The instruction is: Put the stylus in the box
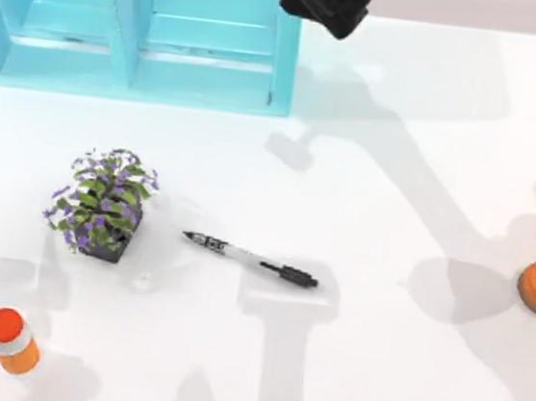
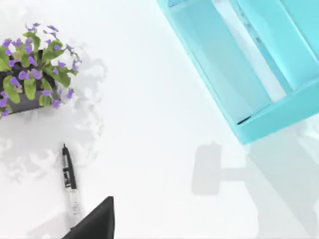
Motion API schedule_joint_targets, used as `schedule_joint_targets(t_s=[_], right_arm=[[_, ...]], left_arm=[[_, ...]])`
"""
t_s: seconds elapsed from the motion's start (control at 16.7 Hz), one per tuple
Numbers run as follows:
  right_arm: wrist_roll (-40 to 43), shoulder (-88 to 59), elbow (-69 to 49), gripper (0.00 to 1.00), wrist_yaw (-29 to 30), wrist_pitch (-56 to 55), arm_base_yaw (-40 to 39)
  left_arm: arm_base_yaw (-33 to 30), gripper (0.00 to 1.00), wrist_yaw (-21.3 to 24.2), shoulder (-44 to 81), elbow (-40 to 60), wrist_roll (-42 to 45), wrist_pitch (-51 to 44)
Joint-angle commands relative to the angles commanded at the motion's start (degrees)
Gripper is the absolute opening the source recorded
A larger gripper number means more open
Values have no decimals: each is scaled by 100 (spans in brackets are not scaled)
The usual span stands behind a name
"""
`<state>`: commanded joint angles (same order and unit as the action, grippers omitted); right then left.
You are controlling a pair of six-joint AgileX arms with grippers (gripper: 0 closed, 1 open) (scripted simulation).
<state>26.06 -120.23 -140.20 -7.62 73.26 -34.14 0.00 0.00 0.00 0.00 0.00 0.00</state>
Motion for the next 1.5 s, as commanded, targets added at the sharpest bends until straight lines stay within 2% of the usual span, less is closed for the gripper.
schedule_joint_targets(t_s=[0.3, 0.6, 1.14, 1.5], right_arm=[[395, -2497, -1830, 100, -5, 1677, -357], [589, -3822, -2570, 100, 27, 2815, -508], [601, -4118, -2821, 100, 35, 2942, -508], [529, -5528, -4791, 100, 51, 3472, -586]], left_arm=[[0, 100, 0, 0, 0, 0, 0], [0, 100, 0, 0, 0, 0, 0], [0, 100, 0, 0, 0, 0, 0], [0, 100, 0, 0, 0, 0, 0]])
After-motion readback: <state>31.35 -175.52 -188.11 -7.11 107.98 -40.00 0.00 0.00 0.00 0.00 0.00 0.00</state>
